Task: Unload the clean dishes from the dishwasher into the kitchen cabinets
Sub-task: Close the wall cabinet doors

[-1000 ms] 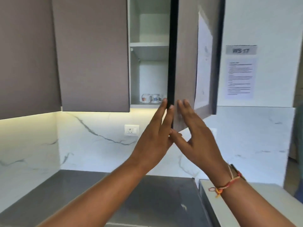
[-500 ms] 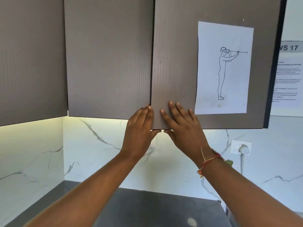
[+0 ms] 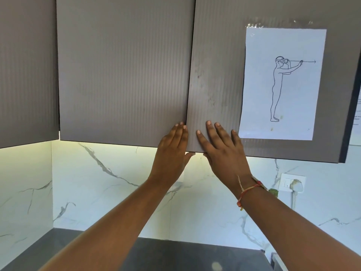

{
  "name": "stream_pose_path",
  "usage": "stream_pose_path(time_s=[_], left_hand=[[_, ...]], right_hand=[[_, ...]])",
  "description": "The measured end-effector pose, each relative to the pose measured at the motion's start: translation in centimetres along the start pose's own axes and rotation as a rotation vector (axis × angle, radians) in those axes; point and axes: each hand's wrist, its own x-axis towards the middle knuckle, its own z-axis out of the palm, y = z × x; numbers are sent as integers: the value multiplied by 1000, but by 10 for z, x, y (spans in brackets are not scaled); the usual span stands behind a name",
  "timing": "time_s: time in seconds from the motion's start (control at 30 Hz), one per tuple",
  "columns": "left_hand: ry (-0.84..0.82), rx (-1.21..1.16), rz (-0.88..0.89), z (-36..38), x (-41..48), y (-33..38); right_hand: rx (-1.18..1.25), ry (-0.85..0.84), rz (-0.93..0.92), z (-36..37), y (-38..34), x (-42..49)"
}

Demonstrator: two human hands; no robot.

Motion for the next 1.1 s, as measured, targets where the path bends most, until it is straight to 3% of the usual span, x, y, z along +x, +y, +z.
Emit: stream_pose_path(time_s=[0.07,0.13,0.2,0.27,0.33,0.4,0.5,0.6,0.93,1.1], left_hand=[[-25,-38,-3,0,-3,-5],[-4,-204,-151,-2,-8,-11],[166,-393,-513,-10,-14,-22],[352,-507,-997,-18,-12,-44],[337,-602,-1421,-23,-6,-74],[344,-841,-1594,-24,-5,-106],[541,-1445,-1639,-35,-9,-140],[576,-1679,-1671,-44,-19,-150],[684,-1621,-1479,-94,-44,-112],[743,-1518,-1376,-142,-59,-75]], right_hand=[[14,1,2,-4,-2,-2],[34,2,28,-8,-7,-1],[70,33,63,-12,-15,0],[111,81,75,-13,-24,2],[128,86,21,-13,-31,6],[131,63,-52,-11,-39,11],[131,41,-74,-7,-48,17],[127,43,-78,-2,-47,17],[132,-138,-172,-22,-33,16],[273,-191,-146,-57,-39,8]])
